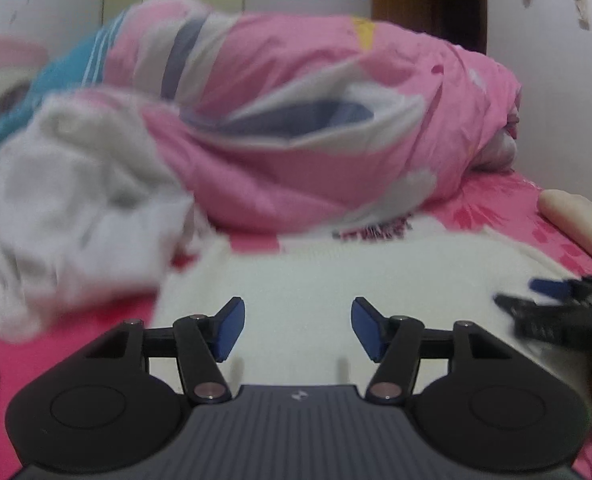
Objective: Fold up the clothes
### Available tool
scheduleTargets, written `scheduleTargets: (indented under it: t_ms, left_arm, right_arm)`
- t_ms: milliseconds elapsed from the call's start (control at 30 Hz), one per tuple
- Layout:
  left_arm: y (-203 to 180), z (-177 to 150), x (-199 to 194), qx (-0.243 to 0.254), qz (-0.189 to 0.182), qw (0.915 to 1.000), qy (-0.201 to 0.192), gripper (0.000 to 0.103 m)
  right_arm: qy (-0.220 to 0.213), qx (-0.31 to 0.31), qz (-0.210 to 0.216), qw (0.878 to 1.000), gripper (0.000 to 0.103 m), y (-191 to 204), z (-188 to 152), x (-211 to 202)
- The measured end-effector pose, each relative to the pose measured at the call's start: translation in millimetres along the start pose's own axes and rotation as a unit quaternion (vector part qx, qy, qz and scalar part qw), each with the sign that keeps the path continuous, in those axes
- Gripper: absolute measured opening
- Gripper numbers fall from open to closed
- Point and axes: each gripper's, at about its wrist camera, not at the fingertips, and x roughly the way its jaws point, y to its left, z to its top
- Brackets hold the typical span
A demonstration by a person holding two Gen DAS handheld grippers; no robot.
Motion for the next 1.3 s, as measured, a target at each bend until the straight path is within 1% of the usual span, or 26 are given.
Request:
scheduleTargets:
  t_ms: [100,133,167,200,267,333,400,467,500,533,567,600,667,700,767,833,900,967,1067,1133,1167,1267,1300]
  left_arm:
    - [13.8,5.6,36.5,-0.034,0.005,0.9982,0.049,0.06]
    - [21.9,2.3,52.8,-0.053,0.012,0.9957,0.075,0.057]
    - [32.0,-4.3,66.2,-0.074,0.012,0.9931,0.091,0.056]
    - [38.6,-9.2,68.4,-0.087,0.001,0.993,0.081,0.056]
    - [34.7,-10.2,64.8,-0.072,0.005,0.9947,0.073,0.056]
    - [28.9,-12.1,65.0,-0.054,0.013,0.9962,0.067,0.056]
    - [25.2,-12.8,65.3,-0.044,0.018,0.9969,0.063,0.056]
    - [24.8,-13.7,64.7,-0.043,0.018,0.997,0.061,0.056]
    - [28.3,-14.5,63.7,-0.045,0.016,0.9971,0.06,0.056]
    - [29.1,-14.8,63.9,-0.045,0.014,0.9972,0.058,0.057]
    - [29.9,-15.1,64.3,-0.045,0.013,0.9973,0.056,0.057]
    - [29.0,-14.6,65.9,-0.043,0.013,0.9975,0.055,0.057]
    - [27.7,-15.5,65.4,-0.04,0.015,0.9977,0.053,0.057]
    - [27.1,-16.0,65.4,-0.039,0.017,0.9978,0.051,0.058]
    - [25.5,-16.6,65.9,-0.036,0.019,0.998,0.049,0.058]
    - [25.3,-16.6,66.0,-0.035,0.02,0.998,0.049,0.058]
    - [25.0,-16.7,66.0,-0.034,0.02,0.9981,0.048,0.058]
    - [25.4,-16.9,66.0,-0.034,0.019,0.9981,0.047,0.058]
    - [25.7,-17.5,65.8,-0.033,0.018,0.9982,0.046,0.058]
    - [26.1,-18.0,65.8,-0.033,0.017,0.9983,0.045,0.059]
    - [26.2,-18.0,66.0,-0.033,0.017,0.9983,0.045,0.059]
    - [24.9,-17.8,66.8,-0.028,0.018,0.9984,0.045,0.06]
    - [24.5,-17.7,67.1,-0.027,0.018,0.9984,0.045,0.06]
  right_arm:
    - [-0.002,0.001,0.001,1.0,0.057,-1.2,0.5,1.2]
    - [-0.002,0.003,0.002,1.0,0.057,-1.9,0.6,1.0]
    - [-0.002,0.004,0.004,1.0,0.057,-2.7,0.5,0.7]
    - [-0.003,0.006,0.006,1.0,0.057,-3.4,0.4,0.3]
    - [0.005,0.013,0.019,1.0,0.057,-8.7,3.6,-1.9]
    - [0.011,0.028,0.037,0.999,0.056,-18.6,13.9,-7.8]
    - [-0.003,0.044,0.04,0.998,0.056,-29.0,24.9,-12.3]
    - [-0.002,0.05,0.04,0.998,0.056,-40.7,28.2,-9.2]
    - [0.01,0.054,0.03,0.998,0.052,-50.4,24.2,-3.4]
    - [0.02,0.064,0.032,0.997,0.048,-61.7,17.4,2.5]
    - [0.022,0.088,0.049,0.995,0.043,-75.3,10.0,5.0]
    - [0.021,0.111,0.06,0.992,0.032,-85.7,7.9,3.2]
    - [0.019,0.145,0.07,0.987,0.025,-100.7,8.6,-2.8]
    - [0.016,0.16,0.073,0.984,0.026,-105.1,12.5,-6.9]
    - [0.006,0.156,0.075,0.985,0.026,-105.2,24.5,-10.6]
    - [0.0,0.119,0.067,0.991,0.027,-98.2,40.2,-6.6]
    - [0.008,0.087,0.076,0.993,0.026,-90.8,51.7,11.2]
    - [0.031,0.048,0.068,0.996,0.025,-85.7,55.5,33.9]
    - [0.07,0.019,0.038,0.997,0.025,-94.6,49.3,59.3]
    - [0.066,0.066,0.043,0.995,0.026,-112.5,53.1,50.1]
    - [0.057,0.079,0.042,0.994,0.027,-117.6,54.7,39.8]
    - [0.023,0.077,0.05,0.995,0.026,-120.1,52.5,-2.3]
    - [0.019,0.074,0.069,0.995,0.025,-118.6,48.5,-13.3]
